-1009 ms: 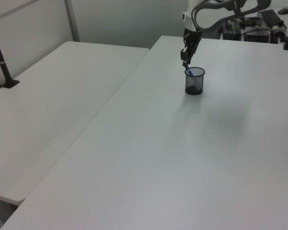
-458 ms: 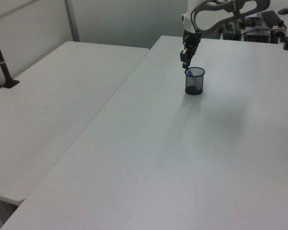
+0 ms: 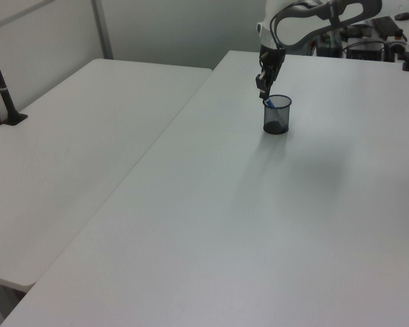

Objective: Remove the marker
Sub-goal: 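Lift the blue marker up out of the mesh cup, then carry the marker beside the cup and lower it onto the table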

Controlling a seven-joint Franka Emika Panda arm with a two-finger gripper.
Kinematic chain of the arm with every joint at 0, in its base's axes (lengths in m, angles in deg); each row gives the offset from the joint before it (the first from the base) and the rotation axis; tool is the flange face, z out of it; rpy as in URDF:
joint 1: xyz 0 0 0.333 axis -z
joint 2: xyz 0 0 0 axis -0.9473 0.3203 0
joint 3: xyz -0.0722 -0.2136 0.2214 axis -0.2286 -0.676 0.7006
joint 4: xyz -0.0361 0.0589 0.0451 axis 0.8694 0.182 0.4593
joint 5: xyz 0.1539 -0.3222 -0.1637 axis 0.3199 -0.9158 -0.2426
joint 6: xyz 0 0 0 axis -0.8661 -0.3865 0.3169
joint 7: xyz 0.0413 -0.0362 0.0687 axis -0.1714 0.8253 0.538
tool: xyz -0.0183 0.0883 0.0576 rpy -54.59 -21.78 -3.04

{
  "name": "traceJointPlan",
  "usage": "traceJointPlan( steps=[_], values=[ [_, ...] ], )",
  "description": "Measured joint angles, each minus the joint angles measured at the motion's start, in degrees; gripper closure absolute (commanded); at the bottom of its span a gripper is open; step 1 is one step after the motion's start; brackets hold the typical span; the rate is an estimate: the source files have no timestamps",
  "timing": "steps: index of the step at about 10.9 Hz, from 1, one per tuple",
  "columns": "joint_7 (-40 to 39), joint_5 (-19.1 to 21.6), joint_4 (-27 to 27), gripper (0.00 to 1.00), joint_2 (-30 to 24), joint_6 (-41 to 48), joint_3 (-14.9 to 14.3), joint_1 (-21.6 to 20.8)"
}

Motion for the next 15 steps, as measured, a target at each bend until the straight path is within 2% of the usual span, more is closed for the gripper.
traceJointPlan(
  steps=[2, 3, 6, 7, 9, 12, 15],
  values=[
    [0.00, 0.43, 1.55, 0.93, -0.22, -0.30, -0.01, 0.01],
    [0.00, 2.13, 3.83, 0.93, -0.89, -0.37, -0.02, 0.01],
    [0.00, 4.50, 7.42, 0.92, -7.99, 0.40, -0.05, 0.02],
    [0.03, 5.25, 7.45, 0.92, -9.72, 1.63, -0.01, -0.07],
    [0.14, 7.05, 7.41, 0.91, -9.96, 9.71, 0.41, -1.97],
    [2.60, 7.56, 7.07, 0.90, -8.18, 23.29, 5.34, -4.62],
    [3.45, 6.35, 6.01, 0.86, -2.32, 27.89, 9.08, -5.57]
  ],
)
